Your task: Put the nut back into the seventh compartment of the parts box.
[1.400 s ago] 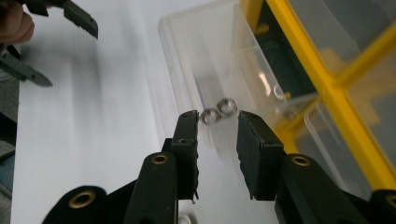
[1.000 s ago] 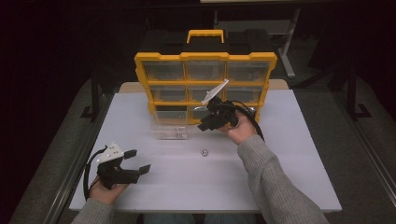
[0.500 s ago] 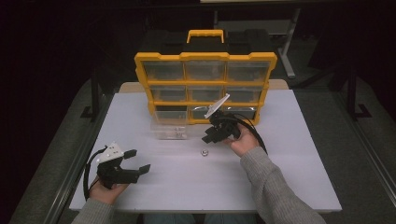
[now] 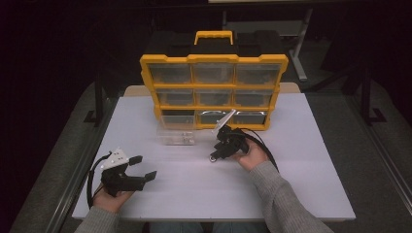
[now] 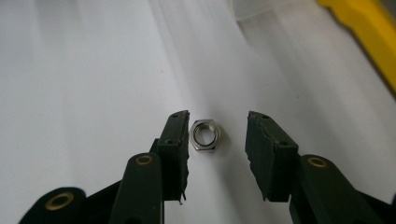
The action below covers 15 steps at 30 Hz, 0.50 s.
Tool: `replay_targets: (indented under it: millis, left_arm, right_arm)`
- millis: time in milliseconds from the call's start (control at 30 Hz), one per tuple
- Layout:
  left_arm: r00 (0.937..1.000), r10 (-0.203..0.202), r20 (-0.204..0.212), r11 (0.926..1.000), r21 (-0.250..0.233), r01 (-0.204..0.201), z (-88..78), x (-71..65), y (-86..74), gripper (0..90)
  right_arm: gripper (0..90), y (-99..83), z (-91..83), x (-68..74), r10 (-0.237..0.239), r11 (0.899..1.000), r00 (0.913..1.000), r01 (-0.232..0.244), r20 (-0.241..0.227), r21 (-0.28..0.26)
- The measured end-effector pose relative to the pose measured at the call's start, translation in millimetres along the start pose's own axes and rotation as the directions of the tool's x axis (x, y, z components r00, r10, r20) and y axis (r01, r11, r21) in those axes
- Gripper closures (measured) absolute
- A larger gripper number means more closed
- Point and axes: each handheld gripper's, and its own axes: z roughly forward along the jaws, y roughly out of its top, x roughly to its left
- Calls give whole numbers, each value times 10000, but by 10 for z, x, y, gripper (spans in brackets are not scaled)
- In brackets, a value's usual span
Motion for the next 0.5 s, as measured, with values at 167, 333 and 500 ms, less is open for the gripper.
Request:
replay_targets:
  millis: [167, 333, 500]
  left_arm:
    - [10000, -29, 8, 10000, 37, 29, -6, 2, -2, 184]
    - [10000, -30, 5, 10000, 7, 30, -2, 0, -2, 184]
    - [10000, -29, 17, 10000, 37, 29, -4, 3, -2, 184]
  right_arm:
    - [548, -43, 78, 33, 120, 9998, 9999, -121, 50, 152]
    - [551, -56, 139, 58, 41, 9994, 10000, -43, 50, 352]
    - [558, -34, 205, 84, -48, 9989, 10000, 46, 49, 467]
